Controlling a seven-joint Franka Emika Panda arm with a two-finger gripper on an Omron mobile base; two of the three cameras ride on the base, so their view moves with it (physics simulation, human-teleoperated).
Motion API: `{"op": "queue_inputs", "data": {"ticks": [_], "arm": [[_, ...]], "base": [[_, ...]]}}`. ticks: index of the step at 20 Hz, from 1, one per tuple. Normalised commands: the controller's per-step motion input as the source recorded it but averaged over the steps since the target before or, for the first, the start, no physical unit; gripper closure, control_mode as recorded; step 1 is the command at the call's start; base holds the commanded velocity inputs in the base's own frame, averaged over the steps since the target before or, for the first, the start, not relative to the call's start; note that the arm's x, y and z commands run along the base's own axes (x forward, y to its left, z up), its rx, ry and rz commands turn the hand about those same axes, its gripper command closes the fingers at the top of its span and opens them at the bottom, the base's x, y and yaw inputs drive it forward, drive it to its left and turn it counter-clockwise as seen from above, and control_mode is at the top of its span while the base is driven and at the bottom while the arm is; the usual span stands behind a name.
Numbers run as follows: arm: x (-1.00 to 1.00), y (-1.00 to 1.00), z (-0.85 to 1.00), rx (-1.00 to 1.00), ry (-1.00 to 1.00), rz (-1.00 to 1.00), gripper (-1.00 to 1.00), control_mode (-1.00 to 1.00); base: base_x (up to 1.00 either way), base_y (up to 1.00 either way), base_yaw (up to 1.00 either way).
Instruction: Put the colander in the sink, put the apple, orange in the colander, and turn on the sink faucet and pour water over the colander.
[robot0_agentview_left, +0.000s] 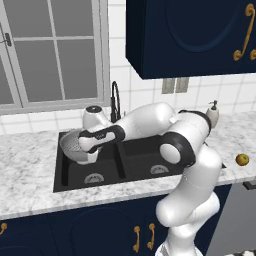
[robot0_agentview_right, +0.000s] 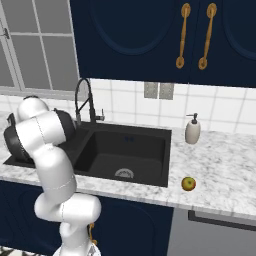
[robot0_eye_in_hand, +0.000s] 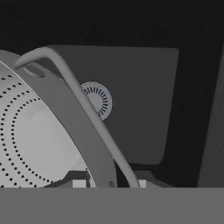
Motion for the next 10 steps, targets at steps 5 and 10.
{"op": "queue_inputs", "data": {"ticks": [5,10], "arm": [[-0.05,0.13,-0.30,-0.04,0.19,-0.24,1.00,-1.00],[0.00,0.17,-0.37,-0.08,0.10,-0.29,1.00,-1.00]], "base": [[0.00,0.00,0.00],[0.00,0.00,0.00]]}}
